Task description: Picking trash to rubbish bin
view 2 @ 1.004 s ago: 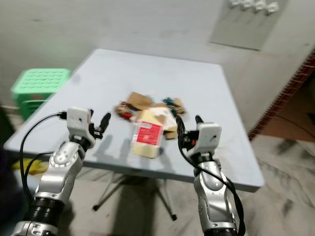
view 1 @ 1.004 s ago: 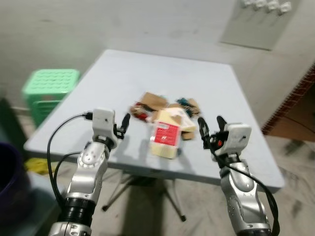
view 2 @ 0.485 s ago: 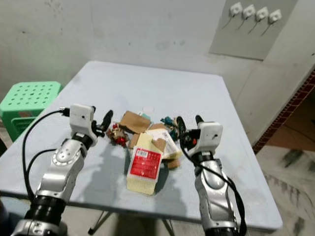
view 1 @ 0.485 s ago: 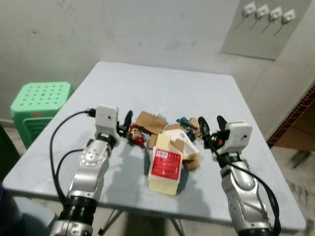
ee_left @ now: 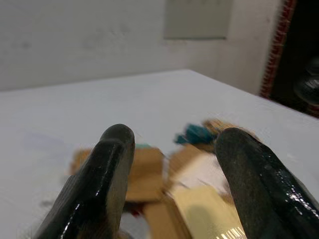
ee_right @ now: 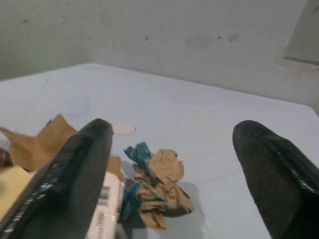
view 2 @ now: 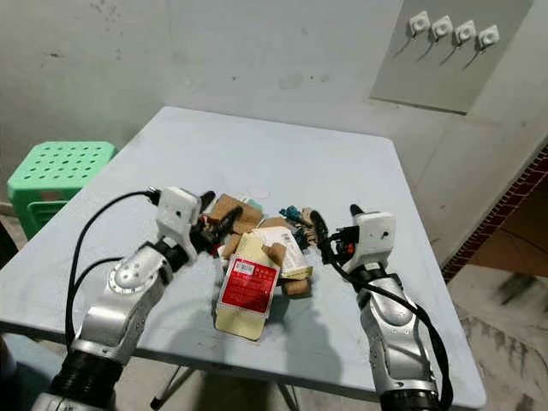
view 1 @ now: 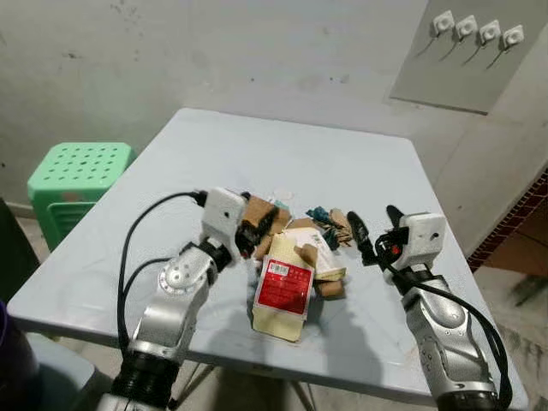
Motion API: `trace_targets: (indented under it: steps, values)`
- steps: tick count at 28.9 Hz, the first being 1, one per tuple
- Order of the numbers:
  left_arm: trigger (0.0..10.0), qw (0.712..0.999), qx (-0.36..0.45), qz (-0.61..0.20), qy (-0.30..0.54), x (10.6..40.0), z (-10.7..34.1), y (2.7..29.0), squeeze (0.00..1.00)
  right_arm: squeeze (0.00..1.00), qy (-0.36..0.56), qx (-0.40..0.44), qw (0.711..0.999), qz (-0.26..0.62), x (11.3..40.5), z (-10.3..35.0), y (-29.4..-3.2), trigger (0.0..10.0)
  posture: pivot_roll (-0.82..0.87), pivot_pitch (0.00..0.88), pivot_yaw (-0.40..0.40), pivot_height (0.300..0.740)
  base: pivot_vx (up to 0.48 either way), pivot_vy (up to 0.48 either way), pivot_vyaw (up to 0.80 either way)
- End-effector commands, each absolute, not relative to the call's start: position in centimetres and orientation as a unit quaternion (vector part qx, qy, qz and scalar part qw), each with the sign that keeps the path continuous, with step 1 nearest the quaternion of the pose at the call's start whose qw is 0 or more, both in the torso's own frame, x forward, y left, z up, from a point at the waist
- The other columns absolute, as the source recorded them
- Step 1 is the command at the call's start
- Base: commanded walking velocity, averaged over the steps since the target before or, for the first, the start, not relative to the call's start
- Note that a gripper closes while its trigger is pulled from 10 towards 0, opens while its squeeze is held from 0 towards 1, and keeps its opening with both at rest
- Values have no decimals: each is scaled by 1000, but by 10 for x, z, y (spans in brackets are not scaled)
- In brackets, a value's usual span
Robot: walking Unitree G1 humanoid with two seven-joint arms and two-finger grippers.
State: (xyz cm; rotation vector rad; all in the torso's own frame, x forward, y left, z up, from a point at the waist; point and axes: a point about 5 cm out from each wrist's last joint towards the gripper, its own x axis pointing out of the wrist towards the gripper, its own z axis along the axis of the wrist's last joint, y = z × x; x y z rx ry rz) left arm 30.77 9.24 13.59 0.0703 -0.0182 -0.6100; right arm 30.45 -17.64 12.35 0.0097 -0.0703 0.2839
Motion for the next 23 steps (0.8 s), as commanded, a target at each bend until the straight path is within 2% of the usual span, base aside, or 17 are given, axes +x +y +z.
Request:
trace_targets:
  steps: [1,8,14,15,23]
  values:
    - [10000,947,44,-318,-9,303,140,89,0,1000,-22,6,988,150,309,124,-182,10000,0,0,-95,740,0,0,0]
    - [10000,943,47,-330,-1,292,140,87,0,1000,-1,3,984,177,314,119,-185,10000,13,0,-101,740,0,0,0]
    - [10000,941,49,-335,-1,286,147,85,0,1000,55,-6,979,196,323,108,-188,10000,29,0,-105,740,0,0,0]
    - [10000,940,51,-336,-2,284,149,85,0,0,65,-14,978,196,326,106,-189,10000,33,0,-104,740,0,0,0]
    - [10000,939,53,-340,2,280,153,85,0,0,64,-6,979,195,350,117,-191,10000,36,0,-101,740,0,0,0]
